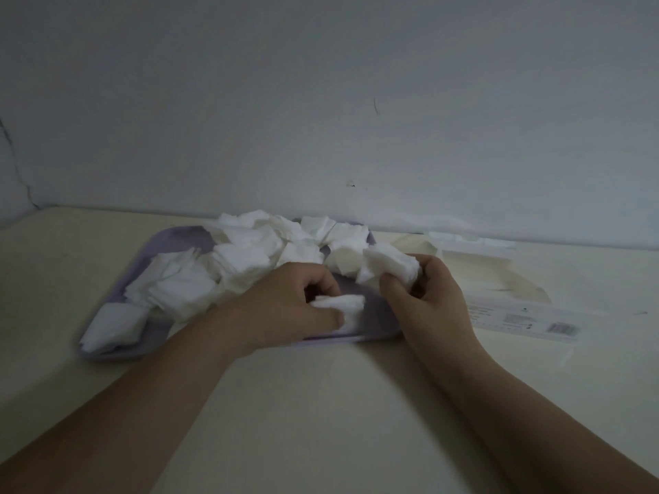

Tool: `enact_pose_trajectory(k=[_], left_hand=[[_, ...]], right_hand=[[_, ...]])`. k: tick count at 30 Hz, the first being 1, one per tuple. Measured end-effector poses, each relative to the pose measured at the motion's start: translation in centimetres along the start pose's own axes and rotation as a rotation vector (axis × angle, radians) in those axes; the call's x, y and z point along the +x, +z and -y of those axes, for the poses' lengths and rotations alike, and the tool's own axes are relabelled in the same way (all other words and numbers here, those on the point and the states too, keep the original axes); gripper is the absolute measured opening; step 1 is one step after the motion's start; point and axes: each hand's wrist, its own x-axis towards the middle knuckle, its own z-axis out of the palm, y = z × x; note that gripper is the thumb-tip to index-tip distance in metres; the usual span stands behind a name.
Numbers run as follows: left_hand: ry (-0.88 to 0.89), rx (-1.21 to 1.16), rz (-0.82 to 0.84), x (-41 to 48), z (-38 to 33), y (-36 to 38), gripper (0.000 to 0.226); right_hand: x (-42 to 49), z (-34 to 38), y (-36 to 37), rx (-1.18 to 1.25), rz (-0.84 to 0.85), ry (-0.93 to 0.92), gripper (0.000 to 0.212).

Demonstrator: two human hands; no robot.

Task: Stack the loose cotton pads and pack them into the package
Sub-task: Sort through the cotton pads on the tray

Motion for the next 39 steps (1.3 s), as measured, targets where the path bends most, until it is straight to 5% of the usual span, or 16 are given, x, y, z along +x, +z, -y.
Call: enact_pose_trajectory(k=[5,12,24,29,36,39], left_hand=[[0.009,-0.427,-0.083,0.3,0.3,0.3,0.015],[-0.014,-0.459,-0.064,0.1,0.3,0.9,0.023],[0.02,-0.365,-0.204,0.4,0.8,1.2,0.02],[0.022,-0.34,-0.219,0.5,0.7,1.4,0.02],[0.033,-0.188,-0.173,0.5,0.7,1.6,0.063],[0.142,-0.054,-0.121,0.4,0.7,2.0,0.032]], right_hand=[[0.3,-0.4,0.0,-0.026,0.057,-0.041,0.019],[0.6,-0.6,-0.1,-0.029,0.215,-0.106,0.031],[0.5,-0.6,-0.2,0.089,0.293,-0.1,0.022],[0.6,-0.5,-0.6,0.153,0.426,-0.023,0.034],[0.5,-0.6,-0.3,0.051,0.384,-0.135,0.034],[0.5,-0.9,-0.3,-0.04,0.378,-0.153,0.049]])
